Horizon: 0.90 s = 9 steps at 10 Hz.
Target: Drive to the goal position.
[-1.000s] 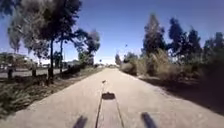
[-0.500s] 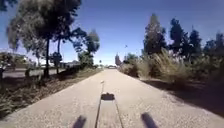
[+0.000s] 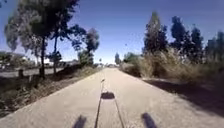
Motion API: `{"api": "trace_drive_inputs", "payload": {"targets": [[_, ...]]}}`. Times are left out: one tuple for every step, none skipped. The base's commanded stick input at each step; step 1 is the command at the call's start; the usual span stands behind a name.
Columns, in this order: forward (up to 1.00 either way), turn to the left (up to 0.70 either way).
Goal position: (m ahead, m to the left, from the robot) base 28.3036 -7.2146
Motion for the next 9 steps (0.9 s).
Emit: {"api": "trace_drive_inputs", "payload": {"targets": [[0.98,0.00],[0.98,0.00],[0.98,0.00],[0.98,0.00],[0.98,0.00],[0.98,0.00],[0.98,0.00],[0.98,0.00],[0.98,0.00]]}}
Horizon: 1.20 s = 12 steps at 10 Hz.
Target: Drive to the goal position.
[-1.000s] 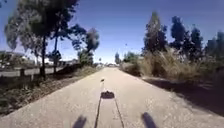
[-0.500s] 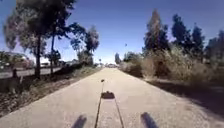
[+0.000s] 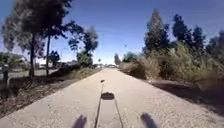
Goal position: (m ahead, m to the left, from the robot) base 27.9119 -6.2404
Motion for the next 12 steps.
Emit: {"api": "trace_drive_inputs", "payload": {"targets": [[0.98,0.00],[0.98,0.00],[0.98,0.00],[0.98,0.00],[0.98,0.00],[0.98,0.00],[0.98,0.00],[0.98,0.00],[0.98,0.00],[0.98,0.00],[0.98,0.00],[0.98,0.00]]}}
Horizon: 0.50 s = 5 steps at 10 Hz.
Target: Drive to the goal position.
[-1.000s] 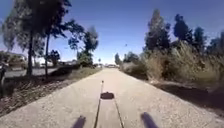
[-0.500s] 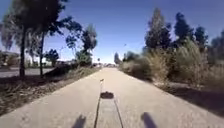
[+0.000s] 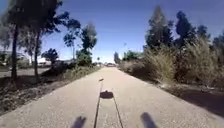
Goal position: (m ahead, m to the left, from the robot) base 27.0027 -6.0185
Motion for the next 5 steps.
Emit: {"api": "trace_drive_inputs", "payload": {"targets": [[0.98,0.00],[0.98,0.00],[0.98,0.00],[0.98,0.00],[0.98,0.00]]}}
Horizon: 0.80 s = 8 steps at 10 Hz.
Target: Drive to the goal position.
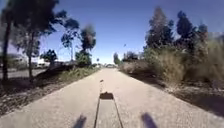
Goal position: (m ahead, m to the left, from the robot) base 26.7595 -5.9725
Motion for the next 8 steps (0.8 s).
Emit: {"api": "trace_drive_inputs", "payload": {"targets": [[0.98,0.00],[0.98,0.00],[0.98,0.00],[0.98,0.00],[0.98,0.00],[0.98,0.00],[0.98,0.00],[0.98,0.00]]}}
